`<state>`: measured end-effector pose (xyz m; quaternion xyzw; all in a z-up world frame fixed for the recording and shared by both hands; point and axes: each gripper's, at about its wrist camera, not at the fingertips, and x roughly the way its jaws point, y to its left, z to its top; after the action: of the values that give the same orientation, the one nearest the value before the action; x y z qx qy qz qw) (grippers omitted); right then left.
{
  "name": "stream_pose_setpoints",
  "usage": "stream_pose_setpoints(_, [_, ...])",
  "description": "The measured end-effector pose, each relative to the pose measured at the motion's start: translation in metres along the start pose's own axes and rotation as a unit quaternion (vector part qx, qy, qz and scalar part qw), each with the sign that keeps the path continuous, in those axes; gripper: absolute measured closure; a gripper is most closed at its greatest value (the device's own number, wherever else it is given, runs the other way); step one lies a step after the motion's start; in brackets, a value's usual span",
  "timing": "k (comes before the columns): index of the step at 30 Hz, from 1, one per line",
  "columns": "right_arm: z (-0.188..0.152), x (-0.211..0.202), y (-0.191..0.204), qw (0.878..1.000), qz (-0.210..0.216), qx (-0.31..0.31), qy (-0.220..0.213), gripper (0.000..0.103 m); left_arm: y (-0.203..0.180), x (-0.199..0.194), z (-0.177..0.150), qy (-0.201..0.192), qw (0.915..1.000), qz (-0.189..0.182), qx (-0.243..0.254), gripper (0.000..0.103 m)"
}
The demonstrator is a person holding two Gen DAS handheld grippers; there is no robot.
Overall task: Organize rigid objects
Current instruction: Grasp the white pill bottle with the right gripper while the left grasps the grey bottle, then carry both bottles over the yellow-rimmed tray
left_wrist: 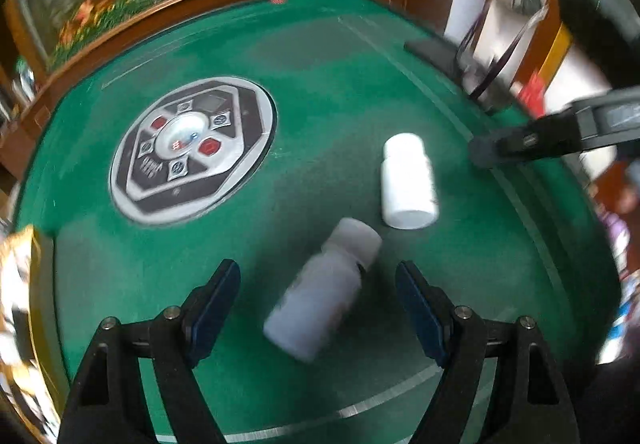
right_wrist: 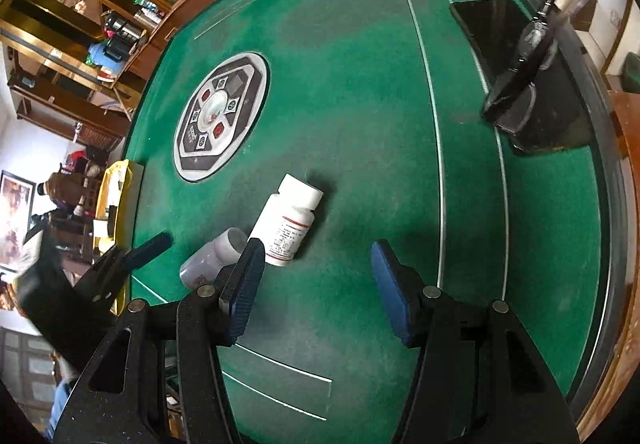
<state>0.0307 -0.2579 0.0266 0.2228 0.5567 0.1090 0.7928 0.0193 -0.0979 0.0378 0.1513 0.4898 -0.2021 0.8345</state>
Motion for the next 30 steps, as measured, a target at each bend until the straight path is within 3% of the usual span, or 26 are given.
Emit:
stream_pose_setpoints(1, [0.002,0.003,0.002,1.0,0.003,-0.005,0.005,0.047,-0.003,0.007,0.003,0.005,0.9999,0.009,0.005,0.029])
stream_pose_setpoints(2, [0.004,0.005,0.002,1.0,0.004,-0.008,0.007,0.047,-0.004,0.011,0.003,0.004,0.9999,0.016,0.004,0.047])
stream_pose_setpoints(4, [0.007,0.011,0.006,1.0,0.008,-0.013,0.018,0.047,-0.003,0.017,-0.001,0.014,0.9992,0.036,-0.012,0.069])
stream_pose_setpoints(12, [0.022,0.045,0.043,0.997,0.003,-0.056,0.043,0.047,0.015,-0.017,-0.058,0.003,0.9921,0.046,-0.116,0.069])
stream_pose_setpoints(14, [0.023,0.057,0.053,0.996,-0.031,-0.073,0.047,0.051,0.022,-0.027,-0.073,0.002,0.9884,0.041,-0.146,0.069])
stream_pose_setpoints(15, [0.024,0.062,0.055,0.995,-0.044,-0.075,0.047,0.064,0.026,-0.031,-0.08,0.001,0.9868,0.042,-0.157,0.069])
stream_pose_setpoints(17, [0.025,0.075,0.057,0.993,-0.065,-0.077,0.062,0.068,0.032,-0.036,-0.089,0.003,0.9849,0.046,-0.167,0.069])
stream_pose_setpoints(21, [0.024,0.08,0.073,0.986,-0.104,-0.121,0.048,0.068,0.045,-0.054,-0.108,-0.018,0.9786,0.048,-0.199,0.069])
stream_pose_setpoints(25, [0.012,0.084,0.087,0.987,-0.077,-0.126,0.059,0.068,0.059,-0.078,-0.122,-0.051,0.9721,0.054,-0.222,0.069])
stream_pose_setpoints(30, [-0.016,0.084,0.138,0.984,-0.018,-0.168,0.065,0.068,0.079,-0.101,-0.137,-0.08,0.9626,0.064,-0.251,0.069])
